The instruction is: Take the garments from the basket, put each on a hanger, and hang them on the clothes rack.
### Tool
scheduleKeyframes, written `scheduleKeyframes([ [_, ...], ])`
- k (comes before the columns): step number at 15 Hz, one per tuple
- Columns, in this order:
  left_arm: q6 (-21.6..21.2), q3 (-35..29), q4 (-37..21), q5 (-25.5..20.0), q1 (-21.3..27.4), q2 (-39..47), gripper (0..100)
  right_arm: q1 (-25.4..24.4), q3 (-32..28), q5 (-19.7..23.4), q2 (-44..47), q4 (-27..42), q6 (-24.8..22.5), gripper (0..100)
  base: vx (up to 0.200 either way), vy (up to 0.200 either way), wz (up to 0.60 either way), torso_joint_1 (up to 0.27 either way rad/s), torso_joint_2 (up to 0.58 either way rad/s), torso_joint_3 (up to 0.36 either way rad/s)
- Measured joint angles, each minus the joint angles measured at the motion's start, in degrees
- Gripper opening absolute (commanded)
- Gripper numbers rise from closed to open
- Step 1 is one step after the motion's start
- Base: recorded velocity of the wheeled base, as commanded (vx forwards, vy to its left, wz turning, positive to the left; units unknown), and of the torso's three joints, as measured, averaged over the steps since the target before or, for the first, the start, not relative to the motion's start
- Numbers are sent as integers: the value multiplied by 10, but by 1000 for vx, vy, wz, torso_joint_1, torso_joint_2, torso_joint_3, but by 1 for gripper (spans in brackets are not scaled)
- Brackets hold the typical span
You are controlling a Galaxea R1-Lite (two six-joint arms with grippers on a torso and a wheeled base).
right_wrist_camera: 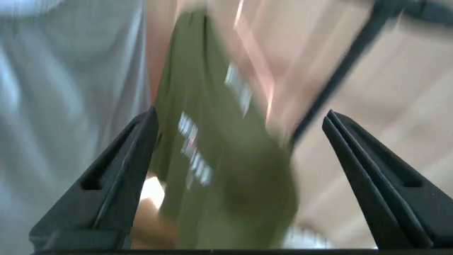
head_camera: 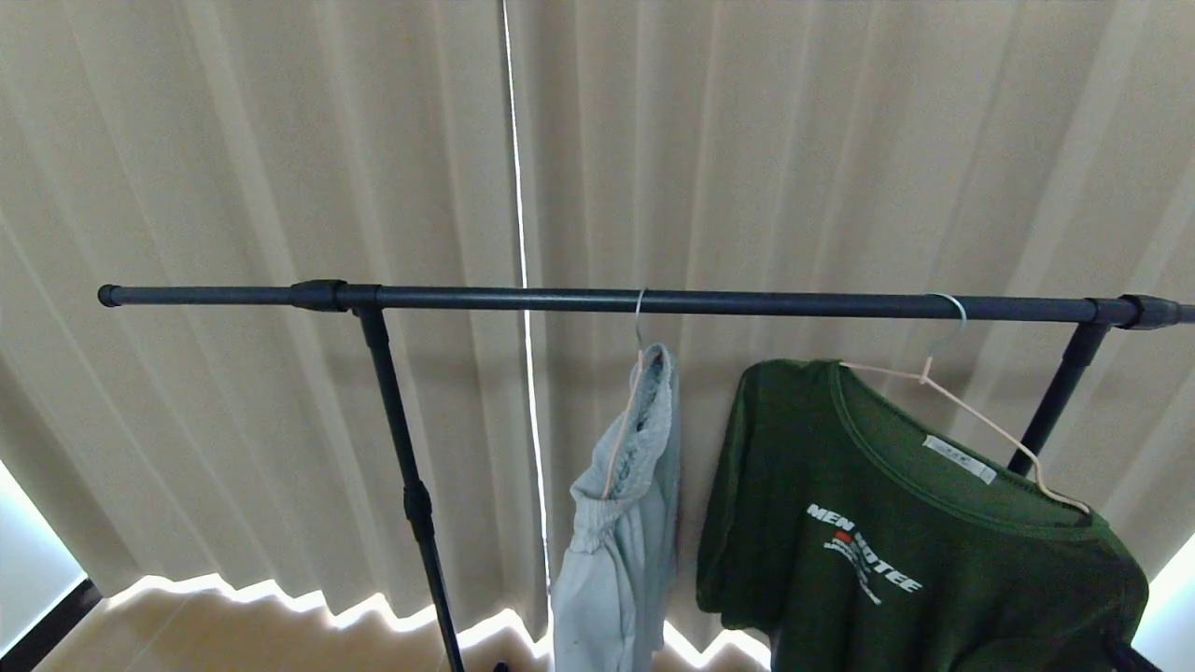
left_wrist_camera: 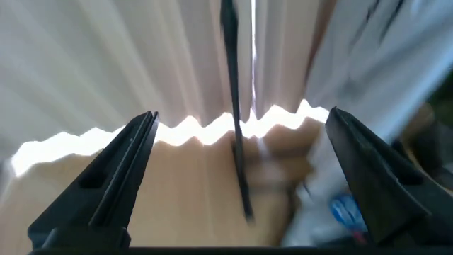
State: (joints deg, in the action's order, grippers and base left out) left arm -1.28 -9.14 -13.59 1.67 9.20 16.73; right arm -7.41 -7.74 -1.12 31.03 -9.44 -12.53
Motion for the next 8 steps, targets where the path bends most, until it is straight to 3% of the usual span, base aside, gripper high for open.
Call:
scheduleKeyframes([
  [4, 32, 8, -11, 17, -61, -77, 100, 19, -12, -21, -172, 218, 0, 100, 0, 0, 0, 0, 0, 0],
  [8, 30, 19, 2, 16, -83, -123, 100, 62, -15, -33, -272, 254, 18, 100, 0, 0, 0, 0, 0, 0],
])
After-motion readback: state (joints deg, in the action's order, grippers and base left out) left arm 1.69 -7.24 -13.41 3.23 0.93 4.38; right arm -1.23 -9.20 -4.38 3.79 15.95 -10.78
